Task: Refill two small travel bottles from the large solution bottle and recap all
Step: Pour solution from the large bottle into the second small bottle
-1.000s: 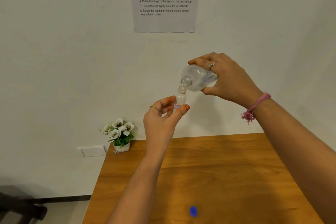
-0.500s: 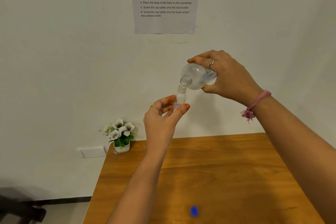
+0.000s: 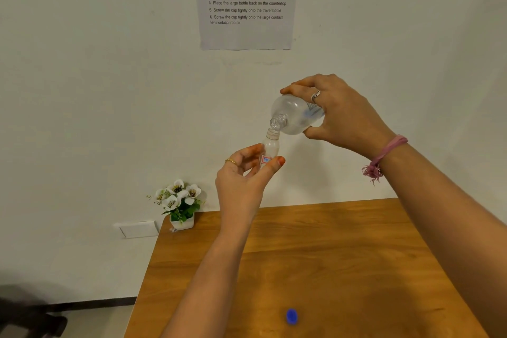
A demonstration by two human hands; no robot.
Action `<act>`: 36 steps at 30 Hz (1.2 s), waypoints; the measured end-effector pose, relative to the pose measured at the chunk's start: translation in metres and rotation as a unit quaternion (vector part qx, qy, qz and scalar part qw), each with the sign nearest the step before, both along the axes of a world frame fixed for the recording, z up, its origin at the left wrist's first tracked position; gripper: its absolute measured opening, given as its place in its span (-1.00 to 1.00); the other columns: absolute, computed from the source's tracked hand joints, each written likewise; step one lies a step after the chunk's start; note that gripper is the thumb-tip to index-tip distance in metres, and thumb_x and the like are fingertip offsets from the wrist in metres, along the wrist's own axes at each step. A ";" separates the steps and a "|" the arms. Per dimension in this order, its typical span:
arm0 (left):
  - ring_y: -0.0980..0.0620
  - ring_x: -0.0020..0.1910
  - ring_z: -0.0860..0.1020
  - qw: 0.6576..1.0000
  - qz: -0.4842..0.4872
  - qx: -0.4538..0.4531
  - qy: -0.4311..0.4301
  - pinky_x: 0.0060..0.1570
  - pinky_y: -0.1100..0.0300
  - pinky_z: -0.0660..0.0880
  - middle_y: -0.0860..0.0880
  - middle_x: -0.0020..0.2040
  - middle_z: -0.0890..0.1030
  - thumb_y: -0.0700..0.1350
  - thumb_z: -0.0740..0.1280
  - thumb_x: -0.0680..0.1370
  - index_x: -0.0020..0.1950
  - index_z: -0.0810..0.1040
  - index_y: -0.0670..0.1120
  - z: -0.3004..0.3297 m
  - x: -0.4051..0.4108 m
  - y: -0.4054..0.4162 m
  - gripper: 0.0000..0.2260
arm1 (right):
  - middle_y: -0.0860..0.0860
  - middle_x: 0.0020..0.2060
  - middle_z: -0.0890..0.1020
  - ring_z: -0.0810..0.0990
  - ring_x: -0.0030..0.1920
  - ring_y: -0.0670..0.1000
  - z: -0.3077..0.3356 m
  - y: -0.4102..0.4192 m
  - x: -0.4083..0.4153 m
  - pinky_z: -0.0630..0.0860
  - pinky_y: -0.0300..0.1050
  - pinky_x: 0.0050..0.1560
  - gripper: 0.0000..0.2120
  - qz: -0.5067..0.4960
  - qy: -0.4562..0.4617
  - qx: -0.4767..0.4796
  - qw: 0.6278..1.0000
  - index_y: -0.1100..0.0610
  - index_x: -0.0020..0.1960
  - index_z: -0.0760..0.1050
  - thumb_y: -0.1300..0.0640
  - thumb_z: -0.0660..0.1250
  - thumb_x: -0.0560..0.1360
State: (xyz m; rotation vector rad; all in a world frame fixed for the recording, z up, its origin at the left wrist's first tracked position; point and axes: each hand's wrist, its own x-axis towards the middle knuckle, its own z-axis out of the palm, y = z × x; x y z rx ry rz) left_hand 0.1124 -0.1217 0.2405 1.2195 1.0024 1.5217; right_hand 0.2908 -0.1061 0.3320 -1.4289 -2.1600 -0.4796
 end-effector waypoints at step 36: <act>0.12 -0.01 0.65 1.000 0.005 -0.006 -0.001 -0.02 0.21 0.61 0.04 -0.05 0.70 -0.12 0.58 0.32 0.05 0.62 -0.03 -0.002 0.004 0.005 -0.67 | 0.08 0.22 0.52 0.44 0.21 0.14 0.001 0.006 0.002 0.39 -0.06 0.14 -0.36 0.004 -0.010 0.011 1.000 0.04 0.33 0.41 0.20 0.51 0.30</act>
